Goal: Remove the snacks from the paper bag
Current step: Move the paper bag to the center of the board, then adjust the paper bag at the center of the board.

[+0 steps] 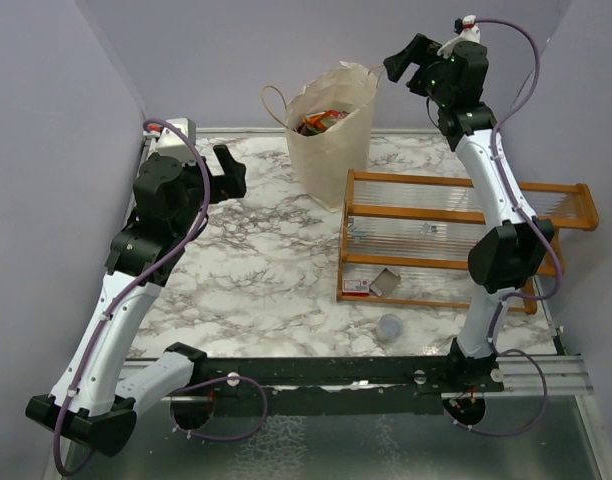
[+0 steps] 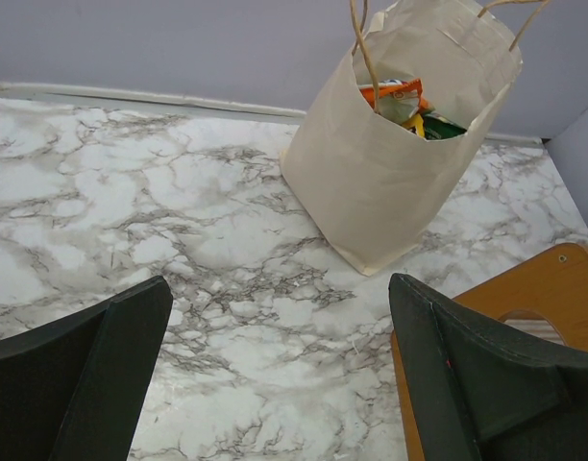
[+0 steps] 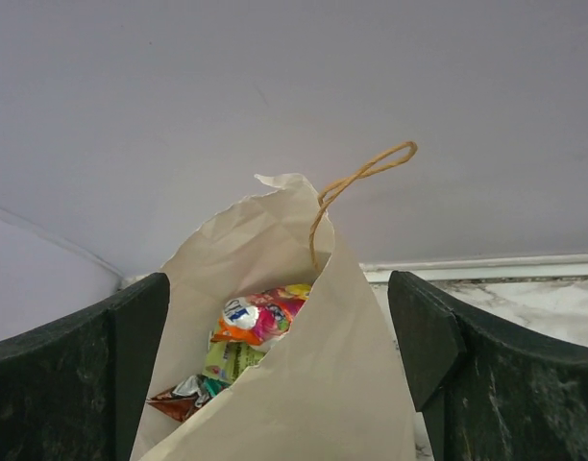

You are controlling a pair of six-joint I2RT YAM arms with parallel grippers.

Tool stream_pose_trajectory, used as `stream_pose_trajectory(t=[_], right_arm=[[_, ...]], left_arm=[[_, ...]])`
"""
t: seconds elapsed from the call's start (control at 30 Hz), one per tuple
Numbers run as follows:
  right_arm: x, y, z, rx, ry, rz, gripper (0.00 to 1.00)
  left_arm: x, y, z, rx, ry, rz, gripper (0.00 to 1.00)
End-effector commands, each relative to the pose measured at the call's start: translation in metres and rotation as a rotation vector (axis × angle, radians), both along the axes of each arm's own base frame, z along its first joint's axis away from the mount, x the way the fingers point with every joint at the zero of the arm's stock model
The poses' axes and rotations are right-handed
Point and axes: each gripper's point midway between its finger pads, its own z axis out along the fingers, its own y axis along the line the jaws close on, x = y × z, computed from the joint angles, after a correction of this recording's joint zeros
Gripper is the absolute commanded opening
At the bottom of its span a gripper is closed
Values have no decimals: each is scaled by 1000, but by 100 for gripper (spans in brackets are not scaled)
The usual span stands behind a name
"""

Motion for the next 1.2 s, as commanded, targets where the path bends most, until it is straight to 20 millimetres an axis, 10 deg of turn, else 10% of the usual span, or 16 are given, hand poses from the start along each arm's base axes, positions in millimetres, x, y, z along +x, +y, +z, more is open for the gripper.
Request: stream_pose_trajectory(t=[0.0,1.17], right_arm=[[23,10,-20,178,59,122,93],[102,28,-30,536,-69,181,66]], left_arm=[[-7,5,21,-22,-50,11,99],[-23,8,17,-61,-43,13,99]])
